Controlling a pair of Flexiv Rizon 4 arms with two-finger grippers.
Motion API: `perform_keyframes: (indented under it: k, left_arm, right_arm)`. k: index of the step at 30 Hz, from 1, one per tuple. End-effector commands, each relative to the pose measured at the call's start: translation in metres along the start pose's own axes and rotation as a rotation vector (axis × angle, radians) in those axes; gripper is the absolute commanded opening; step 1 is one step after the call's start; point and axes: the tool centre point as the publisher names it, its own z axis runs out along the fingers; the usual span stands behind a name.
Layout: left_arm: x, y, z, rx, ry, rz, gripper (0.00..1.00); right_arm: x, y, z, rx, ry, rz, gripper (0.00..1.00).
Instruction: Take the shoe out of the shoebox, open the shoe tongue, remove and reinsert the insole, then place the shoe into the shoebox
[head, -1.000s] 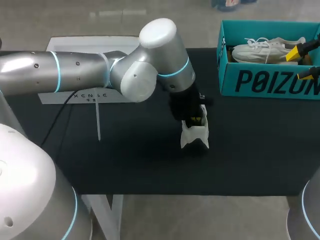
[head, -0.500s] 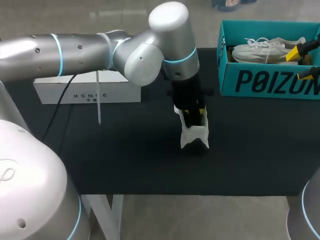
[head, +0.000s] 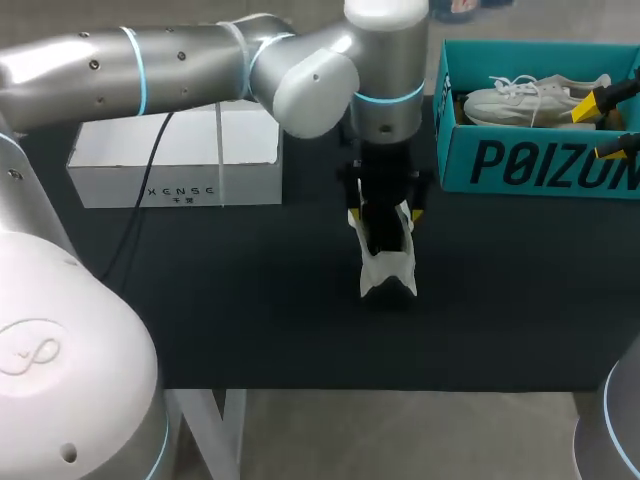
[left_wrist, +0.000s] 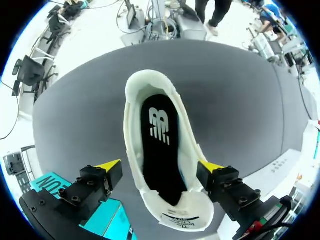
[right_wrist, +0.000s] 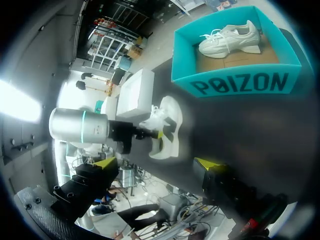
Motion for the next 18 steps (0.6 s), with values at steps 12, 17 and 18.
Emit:
perform_keyframes:
  k: [12, 17, 18]
  left_arm:
    - [-0.0034, 0.0058, -0.0075, 0.0, -0.003, -0.048, 1.0]
    - [-0.0008, 0.0044, -0.0065, 0.004, -0.029, -0.042, 0.98]
    - [-0.0009, 0.004, -0.0063, 0.003, -0.04, -0.038, 0.89]
  right_arm:
    - [0.0, -0.0009, 0.0001, -0.001, -0.003, 0.001, 1.0]
    - [0.0, -0.0009, 0.0001, -0.001, -0.003, 0.001, 1.0]
    - [0.0, -0.0009, 0.0001, -0.001, -0.003, 0.001, 1.0]
